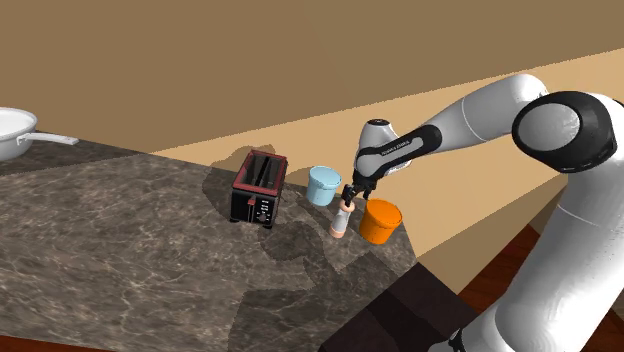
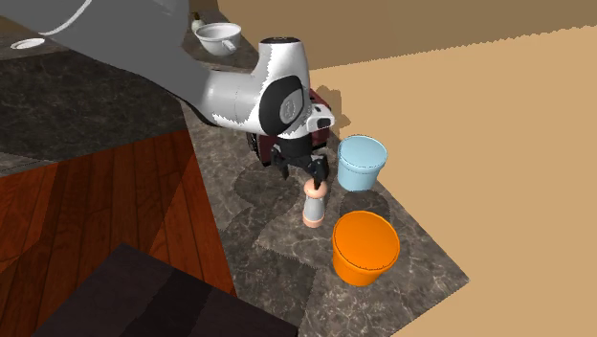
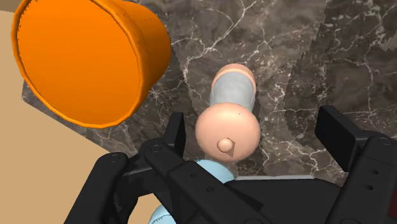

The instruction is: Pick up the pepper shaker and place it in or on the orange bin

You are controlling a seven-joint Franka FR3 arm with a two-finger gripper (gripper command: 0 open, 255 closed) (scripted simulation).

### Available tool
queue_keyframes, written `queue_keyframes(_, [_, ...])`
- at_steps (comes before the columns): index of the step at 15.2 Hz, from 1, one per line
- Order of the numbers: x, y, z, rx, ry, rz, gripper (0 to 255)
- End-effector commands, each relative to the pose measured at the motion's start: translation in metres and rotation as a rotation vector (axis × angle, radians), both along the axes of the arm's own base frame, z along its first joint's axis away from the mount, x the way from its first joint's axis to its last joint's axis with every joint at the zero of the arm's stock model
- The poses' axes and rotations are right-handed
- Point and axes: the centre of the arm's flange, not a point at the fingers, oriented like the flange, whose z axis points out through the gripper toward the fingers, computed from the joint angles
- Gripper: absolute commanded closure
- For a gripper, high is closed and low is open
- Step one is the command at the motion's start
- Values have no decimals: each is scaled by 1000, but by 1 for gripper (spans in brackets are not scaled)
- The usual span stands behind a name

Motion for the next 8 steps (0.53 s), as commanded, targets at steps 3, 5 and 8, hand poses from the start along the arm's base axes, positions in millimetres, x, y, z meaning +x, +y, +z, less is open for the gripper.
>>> queue_keyframes(3, [30,-17,-30,-9,-13,2,0])
queue_keyframes(5, [29,-18,-40,-9,-13,2,0])
queue_keyframes(8, [29,-21,-56,-9,-13,2,0])
